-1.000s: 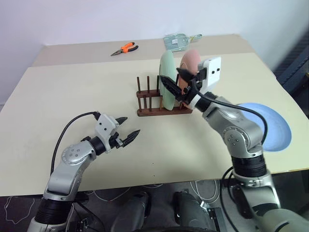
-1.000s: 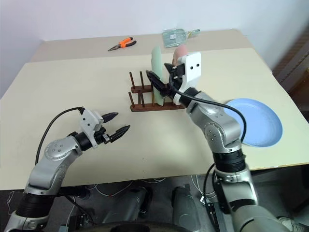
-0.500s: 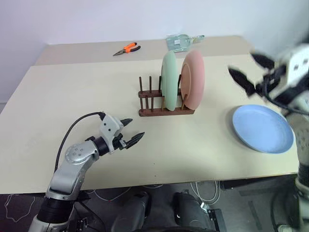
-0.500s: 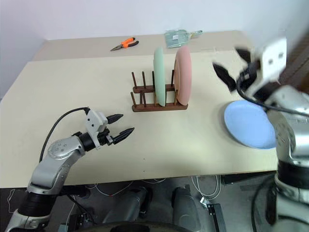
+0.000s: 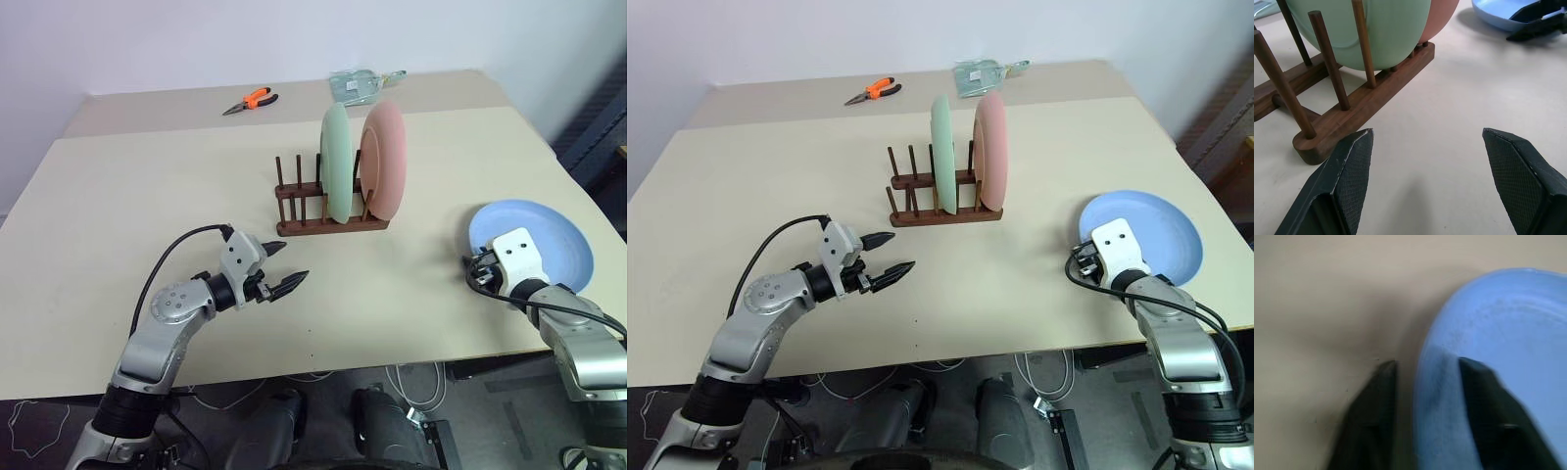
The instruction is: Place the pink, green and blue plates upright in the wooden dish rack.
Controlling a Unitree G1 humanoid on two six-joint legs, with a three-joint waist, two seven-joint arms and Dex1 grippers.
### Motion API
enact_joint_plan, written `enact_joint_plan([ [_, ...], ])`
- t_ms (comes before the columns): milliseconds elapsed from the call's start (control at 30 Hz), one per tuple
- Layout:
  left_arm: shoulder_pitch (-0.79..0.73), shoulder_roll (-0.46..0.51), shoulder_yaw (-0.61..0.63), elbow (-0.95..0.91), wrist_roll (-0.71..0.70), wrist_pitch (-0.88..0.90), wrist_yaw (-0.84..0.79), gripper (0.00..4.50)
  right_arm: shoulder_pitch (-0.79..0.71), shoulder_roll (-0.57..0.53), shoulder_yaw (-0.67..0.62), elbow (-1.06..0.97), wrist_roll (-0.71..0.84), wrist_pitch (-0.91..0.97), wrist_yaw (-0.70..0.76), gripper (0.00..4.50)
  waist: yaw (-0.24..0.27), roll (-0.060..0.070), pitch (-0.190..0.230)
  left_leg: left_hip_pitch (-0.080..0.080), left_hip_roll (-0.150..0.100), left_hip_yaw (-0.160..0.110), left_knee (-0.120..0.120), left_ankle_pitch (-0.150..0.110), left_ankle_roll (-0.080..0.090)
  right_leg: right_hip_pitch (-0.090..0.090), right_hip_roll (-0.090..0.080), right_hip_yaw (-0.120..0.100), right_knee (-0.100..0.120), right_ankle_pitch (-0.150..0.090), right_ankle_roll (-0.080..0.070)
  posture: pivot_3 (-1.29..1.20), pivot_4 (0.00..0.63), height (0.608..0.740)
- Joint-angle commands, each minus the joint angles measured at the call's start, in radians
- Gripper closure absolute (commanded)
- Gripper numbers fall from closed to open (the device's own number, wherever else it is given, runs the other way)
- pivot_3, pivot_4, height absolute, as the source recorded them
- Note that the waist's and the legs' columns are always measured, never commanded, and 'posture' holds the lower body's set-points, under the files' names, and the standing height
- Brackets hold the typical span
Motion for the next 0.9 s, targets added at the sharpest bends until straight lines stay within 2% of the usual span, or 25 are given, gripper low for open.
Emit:
enact_joint_plan([
  [33, -0.011, -0.004, -0.003, -0.016, 0.003, -0.022, -0.004, 0.85, -0.031, 0.014, -0.013, -0.014, -0.014, 0.008, -0.008, 4.45, -0.001, 0.000, 0.000, 0.000, 0.000, 0.000, 0.000, 0.000, 0.000, 0.000, 0.000, 0.000, 0.000, 0.000, 0.000, 0.00, 0.150, 0.740],
  [200, 0.007, -0.001, 0.005, -0.023, 0.005, -0.028, -0.002, 0.85, -0.133, 0.023, -0.054, -0.116, 0.016, -0.045, -0.001, 4.45, -0.005, 0.000, 0.000, 0.000, 0.000, 0.000, 0.000, 0.000, 0.000, 0.000, 0.000, 0.000, 0.000, 0.000, 0.000, 0.00, 0.150, 0.740],
  [367, 0.011, 0.001, 0.029, 0.001, 0.018, -0.057, 0.015, 0.85, -0.396, 0.091, -0.151, -0.209, 0.142, -0.068, -0.045, 4.45, -0.003, 0.002, 0.002, 0.000, 0.001, 0.002, 0.000, 0.000, 0.000, -0.001, 0.000, 0.000, 0.000, 0.000, 0.000, 0.00, 0.150, 0.740],
  [433, 0.004, -0.002, 0.044, 0.025, 0.026, -0.075, 0.029, 0.85, -0.510, 0.139, -0.184, -0.238, 0.244, -0.049, -0.050, 4.45, -0.001, 0.001, 0.001, 0.000, 0.001, 0.002, -0.001, 0.000, 0.000, -0.001, 0.000, 0.000, 0.000, 0.000, 0.000, 0.00, 0.150, 0.740],
  [533, -0.004, -0.013, 0.075, 0.067, 0.045, -0.123, 0.070, 0.85, -0.659, 0.251, -0.214, -0.300, 0.520, 0.068, -0.080, 4.45, -0.001, 0.000, 0.001, 0.000, 0.001, 0.001, -0.001, 0.000, 0.000, -0.001, 0.000, 0.000, 0.000, 0.001, 0.000, 0.00, 0.150, 0.740],
  [700, 0.011, -0.014, 0.135, 0.129, 0.076, -0.202, 0.128, 0.85, -0.791, 0.501, -0.143, -0.372, 1.003, 0.162, -0.211, 4.45, -0.008, 0.001, 0.001, 0.000, 0.001, 0.000, -0.002, 0.000, 0.000, -0.002, 0.000, 0.001, 0.000, 0.001, -0.001, 0.00, 0.150, 0.740],
  [900, 0.047, -0.003, 0.189, 0.174, 0.089, -0.254, 0.161, 0.85, -0.790, 0.695, -0.045, -0.267, 1.181, 0.150, -0.310, 4.45, -0.012, 0.001, 0.001, 0.000, 0.002, 0.001, -0.003, 0.000, 0.000, -0.003, 0.001, 0.000, 0.001, 0.002, -0.002, 0.00, 0.150, 0.740],
])
